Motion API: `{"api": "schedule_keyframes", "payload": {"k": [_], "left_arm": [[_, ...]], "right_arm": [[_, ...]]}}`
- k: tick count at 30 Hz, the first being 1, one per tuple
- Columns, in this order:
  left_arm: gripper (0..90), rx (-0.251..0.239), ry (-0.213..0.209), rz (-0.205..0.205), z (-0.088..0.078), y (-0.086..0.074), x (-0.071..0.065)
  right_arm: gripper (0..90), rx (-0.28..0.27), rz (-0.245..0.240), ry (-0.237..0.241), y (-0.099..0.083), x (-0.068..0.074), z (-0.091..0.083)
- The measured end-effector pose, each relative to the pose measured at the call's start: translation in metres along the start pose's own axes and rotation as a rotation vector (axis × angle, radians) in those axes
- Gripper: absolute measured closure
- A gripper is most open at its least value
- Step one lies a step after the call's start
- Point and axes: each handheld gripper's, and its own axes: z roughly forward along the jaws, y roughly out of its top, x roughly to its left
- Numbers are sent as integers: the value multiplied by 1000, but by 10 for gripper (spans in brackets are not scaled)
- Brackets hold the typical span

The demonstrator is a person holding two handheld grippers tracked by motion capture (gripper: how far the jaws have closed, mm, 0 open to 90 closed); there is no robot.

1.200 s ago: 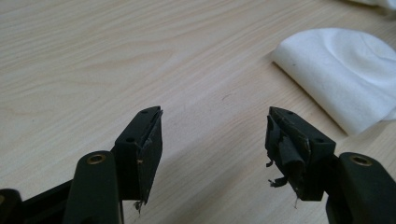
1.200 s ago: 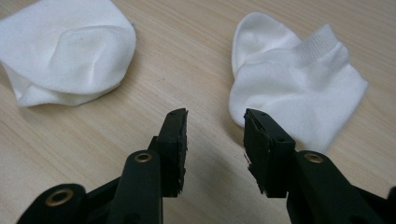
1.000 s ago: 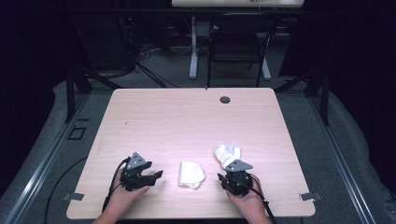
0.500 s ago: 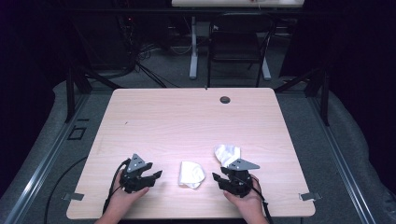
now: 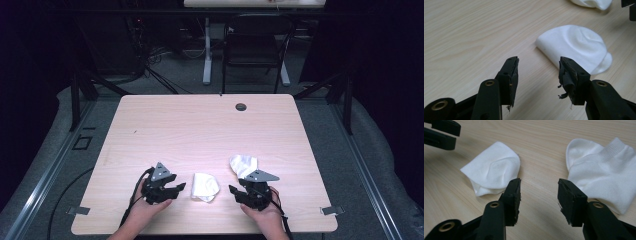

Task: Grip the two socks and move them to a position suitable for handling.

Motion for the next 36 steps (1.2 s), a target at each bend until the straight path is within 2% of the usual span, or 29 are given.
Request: {"api": "schedule_keyframes", "payload": {"k": [1, 2, 3, 4, 8, 11, 13, 14, 18, 23, 27, 30, 33, 34, 36], "left_arm": [[499, 0, 0, 0, 0, 0, 0], [500, 0, -10, 12, 5, 5, -7], [502, 0, -10, 12, 5, 5, -7], [503, 2, -18, 17, 7, 8, -11], [502, 8, -37, 49, 15, 17, -25], [502, 7, -57, 81, 20, 23, -38], [506, 9, -60, 84, 21, 25, -40], [514, 15, -62, 93, 25, 28, -44], [536, 26, -60, 94, 34, 32, -51], [578, 41, -68, 88, 44, 34, -57], [598, 77, -56, 102, 55, 33, -61], [657, 108, -42, 125, 61, 30, -63], [703, 111, -35, 136, 62, 29, -65], [749, 112, -33, 139, 62, 29, -65], [786, 105, -42, 128, 61, 29, -65]], "right_arm": [[514, 0, 0, 0, 0, 0, 0], [485, -13, 26, 1, 0, -2, -1], [485, -13, 26, 1, 0, -2, -1], [461, -9, 46, 7, 0, -4, -2], [438, -6, 62, 0, 0, -6, -2], [401, -2, 43, -16, 0, -5, -3], [401, 2, 33, -29, 0, -4, -2], [415, 12, 7, -47, 0, -3, -1], [469, 25, 2, -54, 0, -2, -1], [484, 27, 9, -61, -1, -4, -3], [494, 19, 32, -62, -1, -7, -4], [498, 16, 38, -52, -1, -9, -3], [498, 14, 35, -46, -1, -8, -3], [499, 17, 31, -44, -1, -8, -3], [498, 13, 30, -44, -1, -7, -2]]}}
